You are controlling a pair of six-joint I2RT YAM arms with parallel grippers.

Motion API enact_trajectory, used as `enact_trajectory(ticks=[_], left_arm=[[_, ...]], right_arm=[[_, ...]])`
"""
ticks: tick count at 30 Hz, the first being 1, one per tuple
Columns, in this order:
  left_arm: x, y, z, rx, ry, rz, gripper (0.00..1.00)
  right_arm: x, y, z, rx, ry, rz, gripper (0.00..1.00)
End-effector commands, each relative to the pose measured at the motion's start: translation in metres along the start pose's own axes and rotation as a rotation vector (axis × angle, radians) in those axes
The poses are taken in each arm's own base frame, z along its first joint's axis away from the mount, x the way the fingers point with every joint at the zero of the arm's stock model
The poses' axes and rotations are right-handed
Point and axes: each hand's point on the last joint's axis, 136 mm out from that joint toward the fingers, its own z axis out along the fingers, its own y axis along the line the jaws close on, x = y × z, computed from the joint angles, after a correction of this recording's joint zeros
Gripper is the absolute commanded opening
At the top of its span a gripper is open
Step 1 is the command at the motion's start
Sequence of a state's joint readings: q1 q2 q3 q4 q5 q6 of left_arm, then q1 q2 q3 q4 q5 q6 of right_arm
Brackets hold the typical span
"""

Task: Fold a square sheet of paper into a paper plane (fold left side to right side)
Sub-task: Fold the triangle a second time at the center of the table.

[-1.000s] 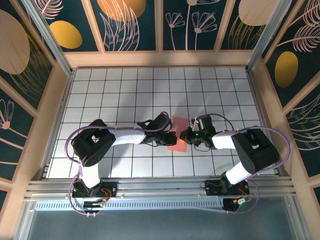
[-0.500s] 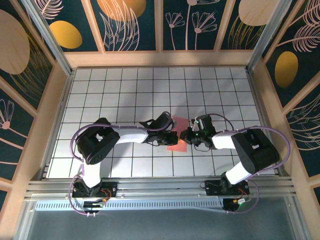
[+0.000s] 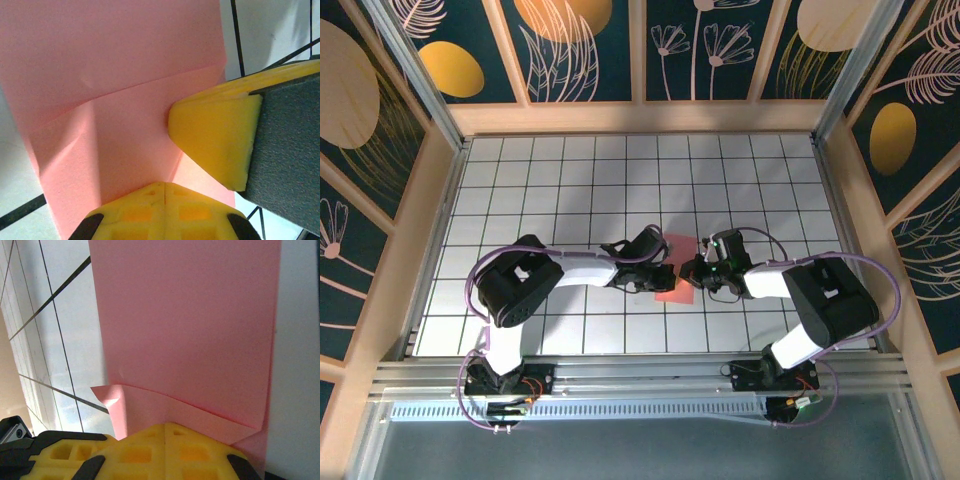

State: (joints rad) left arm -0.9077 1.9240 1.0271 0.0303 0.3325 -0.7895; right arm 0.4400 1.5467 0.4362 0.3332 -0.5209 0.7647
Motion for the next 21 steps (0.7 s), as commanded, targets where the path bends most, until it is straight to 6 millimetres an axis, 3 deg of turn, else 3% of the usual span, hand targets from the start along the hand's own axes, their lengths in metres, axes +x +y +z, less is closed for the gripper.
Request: enact_trajectory(ticks=[1, 11, 21], left_arm=[[0.018, 0.022, -0.005, -0.060, 0.049, -0.011, 0.00], [0.042, 0.040, -0.013, -0.089, 0.090, -0.018, 0.00], [0.057, 0.043, -0.020, -0.080, 0.113, -0.008, 0.00]], right_arm=[[0.022, -0.041, 0.002, 0.148, 0.065, 0.061, 0.00], [0.020, -0.045, 0.001, 0.159, 0.065, 0.061, 0.00], [0.018, -0.048, -0.002, 0.168, 0.059, 0.065, 0.00]])
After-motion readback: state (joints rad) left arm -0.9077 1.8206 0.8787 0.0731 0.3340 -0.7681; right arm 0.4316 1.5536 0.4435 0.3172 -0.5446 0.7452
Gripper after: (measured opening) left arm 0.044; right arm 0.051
